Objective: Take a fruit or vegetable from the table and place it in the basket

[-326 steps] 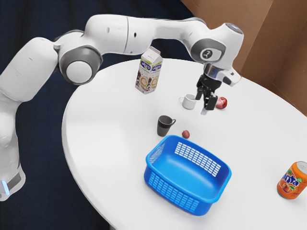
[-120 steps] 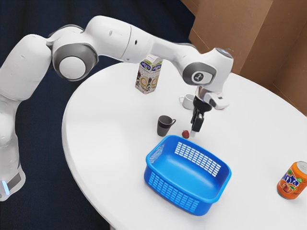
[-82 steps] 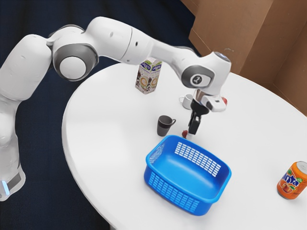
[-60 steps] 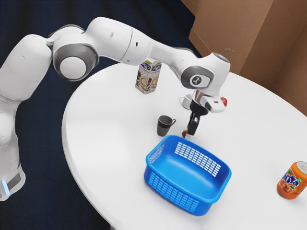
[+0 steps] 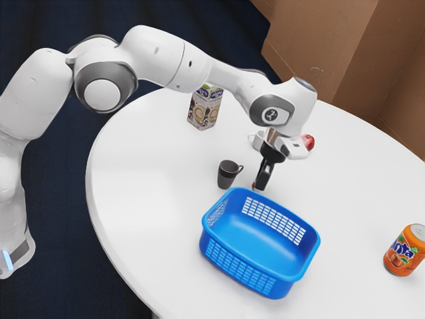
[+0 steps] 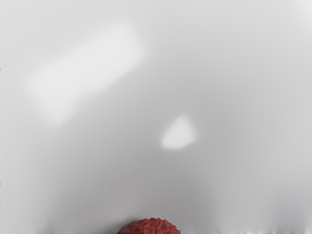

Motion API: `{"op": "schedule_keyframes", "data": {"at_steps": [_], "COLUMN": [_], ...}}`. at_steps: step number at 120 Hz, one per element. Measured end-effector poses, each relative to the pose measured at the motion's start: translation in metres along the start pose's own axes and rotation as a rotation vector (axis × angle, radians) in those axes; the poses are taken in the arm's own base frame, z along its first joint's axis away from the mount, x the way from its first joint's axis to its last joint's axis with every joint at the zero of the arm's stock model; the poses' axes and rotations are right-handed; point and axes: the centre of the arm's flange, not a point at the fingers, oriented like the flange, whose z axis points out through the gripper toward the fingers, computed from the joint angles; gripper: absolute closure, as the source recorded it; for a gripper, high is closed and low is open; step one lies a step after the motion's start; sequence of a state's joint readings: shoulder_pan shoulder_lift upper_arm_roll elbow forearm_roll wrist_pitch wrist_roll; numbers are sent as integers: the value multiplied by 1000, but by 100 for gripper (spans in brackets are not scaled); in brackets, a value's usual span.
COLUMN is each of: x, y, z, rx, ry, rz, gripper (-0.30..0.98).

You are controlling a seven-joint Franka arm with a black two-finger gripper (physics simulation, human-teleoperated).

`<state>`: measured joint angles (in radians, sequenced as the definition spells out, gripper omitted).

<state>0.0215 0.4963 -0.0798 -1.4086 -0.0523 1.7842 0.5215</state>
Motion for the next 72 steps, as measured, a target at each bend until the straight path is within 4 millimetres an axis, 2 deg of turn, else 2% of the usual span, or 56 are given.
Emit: {"op": "schedule_keyframes", "data": {"at_steps": [25, 72], "x": [0, -1], "y": [0, 0], "z": [0, 0], "rx": [3, 3], "ry": [-4, -6], "rz": [4, 1], "gripper": [31, 51]}}
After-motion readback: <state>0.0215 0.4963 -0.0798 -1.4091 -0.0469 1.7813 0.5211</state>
